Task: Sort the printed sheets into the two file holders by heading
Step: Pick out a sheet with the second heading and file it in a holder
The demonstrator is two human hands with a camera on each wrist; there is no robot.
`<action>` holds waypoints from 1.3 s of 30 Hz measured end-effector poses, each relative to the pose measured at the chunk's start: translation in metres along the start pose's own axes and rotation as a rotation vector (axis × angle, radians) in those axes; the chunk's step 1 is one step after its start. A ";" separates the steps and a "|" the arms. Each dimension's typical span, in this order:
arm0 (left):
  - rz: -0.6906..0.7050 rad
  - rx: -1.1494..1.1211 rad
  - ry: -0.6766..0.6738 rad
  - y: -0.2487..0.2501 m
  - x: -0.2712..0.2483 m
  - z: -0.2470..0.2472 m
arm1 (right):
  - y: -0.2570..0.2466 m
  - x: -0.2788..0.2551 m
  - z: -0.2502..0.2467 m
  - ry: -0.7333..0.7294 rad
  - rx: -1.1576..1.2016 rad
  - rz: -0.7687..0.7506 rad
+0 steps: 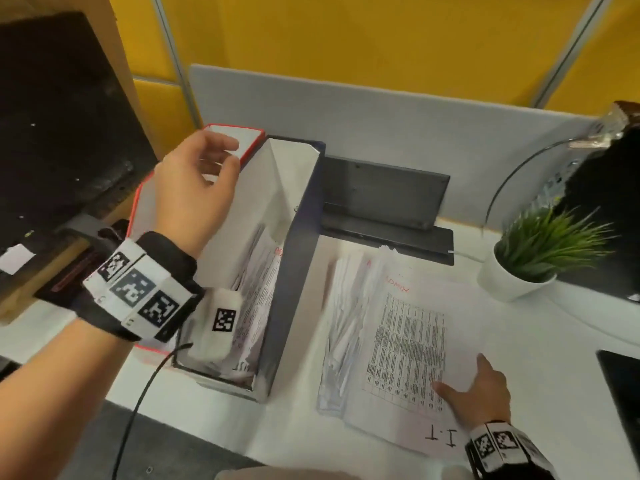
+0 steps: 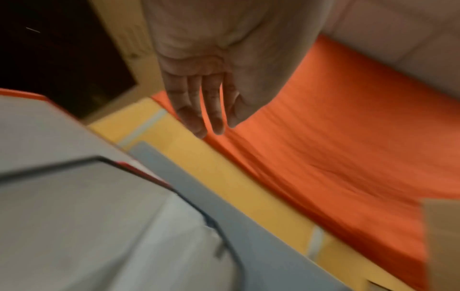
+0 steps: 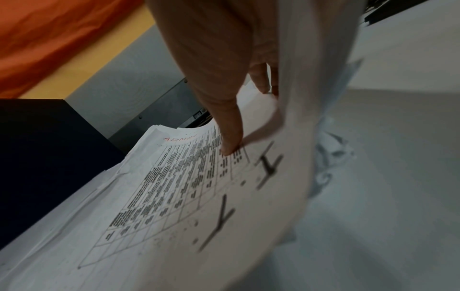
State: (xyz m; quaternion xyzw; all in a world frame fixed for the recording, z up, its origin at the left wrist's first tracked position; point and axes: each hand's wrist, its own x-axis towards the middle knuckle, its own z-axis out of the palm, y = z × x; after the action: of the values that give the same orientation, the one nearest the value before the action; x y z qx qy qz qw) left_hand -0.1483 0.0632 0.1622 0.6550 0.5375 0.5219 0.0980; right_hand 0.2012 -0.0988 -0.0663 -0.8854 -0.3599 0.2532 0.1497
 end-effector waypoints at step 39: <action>-0.550 -0.483 -0.732 0.001 -0.167 0.168 | 0.001 0.009 -0.021 -0.075 0.832 -0.054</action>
State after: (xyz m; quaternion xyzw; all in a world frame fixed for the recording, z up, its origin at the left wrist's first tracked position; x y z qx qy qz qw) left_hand 0.0051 0.0005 -0.0067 0.5880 0.4846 0.3228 0.5614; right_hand 0.2196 -0.0948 -0.0524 -0.7298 -0.2553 0.4051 0.4880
